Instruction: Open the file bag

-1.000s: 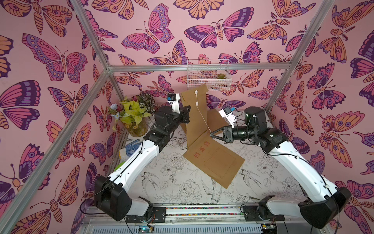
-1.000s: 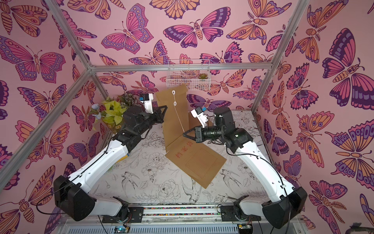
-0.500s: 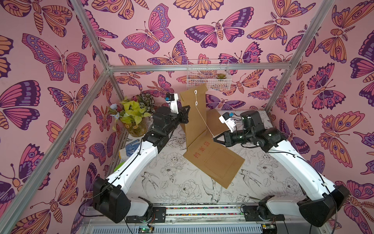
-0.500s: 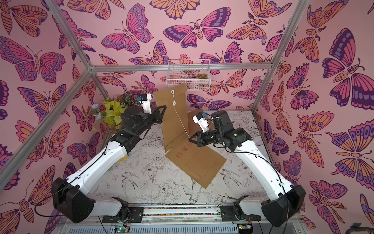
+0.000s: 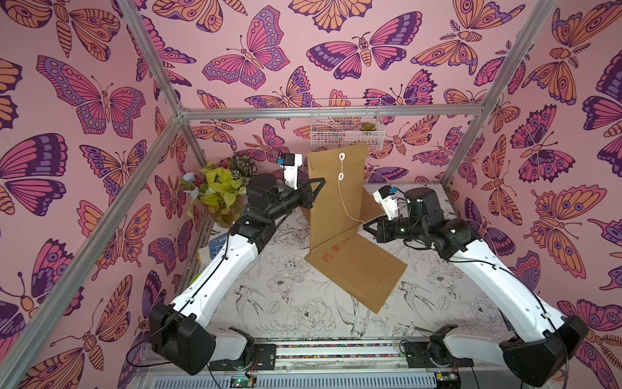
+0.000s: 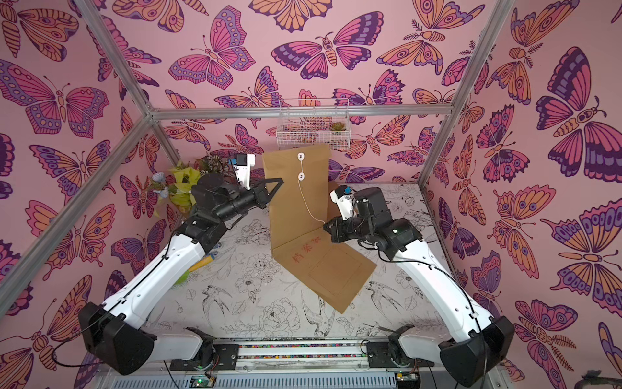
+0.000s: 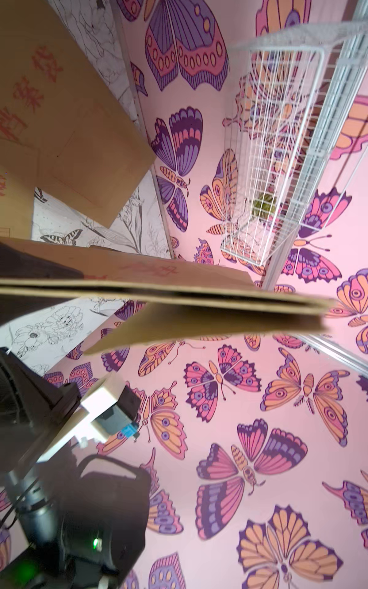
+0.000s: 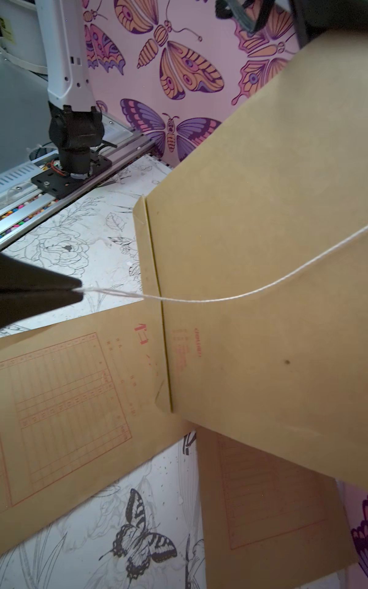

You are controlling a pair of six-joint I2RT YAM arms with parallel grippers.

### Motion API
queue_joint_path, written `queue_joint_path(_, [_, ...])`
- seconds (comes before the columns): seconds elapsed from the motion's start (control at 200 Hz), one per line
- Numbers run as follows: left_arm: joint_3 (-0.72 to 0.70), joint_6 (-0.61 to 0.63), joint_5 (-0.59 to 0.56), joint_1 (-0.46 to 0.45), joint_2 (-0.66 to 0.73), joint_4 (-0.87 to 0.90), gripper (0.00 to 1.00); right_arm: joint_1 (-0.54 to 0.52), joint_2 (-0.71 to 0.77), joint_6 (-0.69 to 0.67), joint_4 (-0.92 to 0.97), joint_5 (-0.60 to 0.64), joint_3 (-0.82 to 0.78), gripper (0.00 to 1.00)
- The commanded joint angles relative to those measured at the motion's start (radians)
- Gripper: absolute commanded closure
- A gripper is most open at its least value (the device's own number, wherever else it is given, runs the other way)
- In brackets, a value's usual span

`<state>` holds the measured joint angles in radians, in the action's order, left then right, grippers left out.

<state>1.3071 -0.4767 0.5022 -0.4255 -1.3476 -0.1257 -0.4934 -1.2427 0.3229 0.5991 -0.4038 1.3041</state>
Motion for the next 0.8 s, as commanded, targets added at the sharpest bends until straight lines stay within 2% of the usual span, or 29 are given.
queue_joint_path(0.0, [0.033, 0.005, 0.089, 0.005, 0.049, -0.015, 1.00, -0.006, 0.003, 0.037, -0.091, 0.022, -0.019, 1.00])
queue_joint_path(0.23, [0.035, 0.006, 0.084, 0.005, 0.062, -0.014, 1.00, -0.005, -0.054, 0.024, 0.002, 0.100, 0.006, 1.00])
queue_joint_path(0.601, [0.044, 0.014, 0.089, 0.007, 0.065, -0.007, 1.00, 0.014, -0.060, 0.002, 0.106, 0.249, -0.003, 1.00])
queue_joint_path(0.776, [0.043, 0.026, 0.094, 0.007, 0.065, -0.005, 1.00, 0.035, -0.065, 0.002, 0.115, 0.261, -0.019, 1.00])
queue_joint_path(0.791, [0.043, 0.026, 0.094, 0.007, 0.096, -0.005, 1.00, 0.037, -0.067, 0.003, 0.116, 0.260, -0.019, 1.00])
